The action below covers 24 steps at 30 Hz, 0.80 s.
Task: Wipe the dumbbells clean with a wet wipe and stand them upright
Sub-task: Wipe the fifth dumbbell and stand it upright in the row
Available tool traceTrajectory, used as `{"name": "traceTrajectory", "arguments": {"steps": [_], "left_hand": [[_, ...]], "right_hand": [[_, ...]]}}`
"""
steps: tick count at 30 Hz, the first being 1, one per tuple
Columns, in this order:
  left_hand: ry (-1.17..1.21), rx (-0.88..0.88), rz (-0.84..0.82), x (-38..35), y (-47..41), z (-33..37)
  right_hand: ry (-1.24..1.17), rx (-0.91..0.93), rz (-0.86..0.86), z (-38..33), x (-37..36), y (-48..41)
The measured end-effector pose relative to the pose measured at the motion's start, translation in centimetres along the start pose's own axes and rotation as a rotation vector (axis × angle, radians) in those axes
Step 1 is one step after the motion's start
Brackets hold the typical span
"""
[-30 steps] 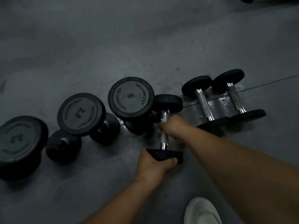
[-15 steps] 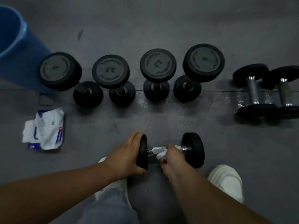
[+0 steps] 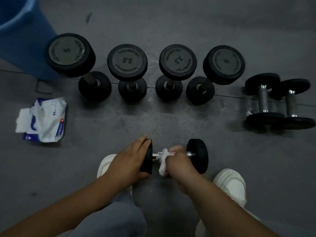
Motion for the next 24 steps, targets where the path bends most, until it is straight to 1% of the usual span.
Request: {"name": "traceTrajectory", "arguments": {"steps": [2, 3, 6, 8, 9, 11, 15, 18, 19, 20, 22, 24], "left_hand": [[-0.042, -0.014, 0.019, -0.5, 0.7, 0.2], [-0.056, -0.010, 0.017, -0.7, 0.8, 0.0], [-0.161, 0.006, -0.025, -0.1, 0.2, -0.2], [-0.172, 0.031, -0.074, 0.9, -0.9, -0.5], [-0.152, 0.051, -0.112, 1.5, -1.6, -0.8], [-0.153, 0.071, -0.187, 2.8, -3.1, -1.1], [-0.185, 0.099, -0.275, 4.0, -4.5, -1.4], [-0.205, 0.115, -0.299, 3.8, -4.6, -1.2], [-0.221, 0.119, -0.301, 4.0, -4.7, -1.1], [-0.250, 0.125, -0.306, 4.2, -4.8, -0.8], [-0.317, 0.138, -0.304, 4.6, -5.2, -0.3], [-0.347, 0.154, -0.302, 4.3, -5.5, 0.0]], "right_hand": [[0.209, 0.185, 0.163, -2.0, 0.4, 0.5], [0.249, 0.269, 0.202, -2.8, 0.4, 0.7], [0.302, 0.403, 0.234, -3.4, -0.4, -0.3], [0.490, 0.460, 0.187, -2.9, -1.4, -1.6], [0.611, 0.472, 0.143, -2.5, -2.0, -2.2], [0.800, 0.421, 0.095, -2.0, -2.1, -3.1], [1.108, 0.330, 0.090, -2.9, -1.3, -4.9], [1.188, 0.196, -0.071, -4.6, -0.5, -6.8], [1.211, 0.182, -0.093, -5.3, -0.3, -7.0], [1.235, 0.203, -0.075, -5.7, -0.1, -6.8], [1.265, 0.310, 0.050, -5.1, -0.3, -5.7], [1.225, 0.401, 0.162, -3.3, -1.1, -4.7]]}}
Point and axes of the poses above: each hand's wrist, its own y-axis away from the middle knuckle, its own x-axis out of the back of the hand, z = x × y, the point moved 5 cm from there along -y, towards the middle knuckle, and after that the axes turned 15 degrees about -z, right-handed, at the moved point
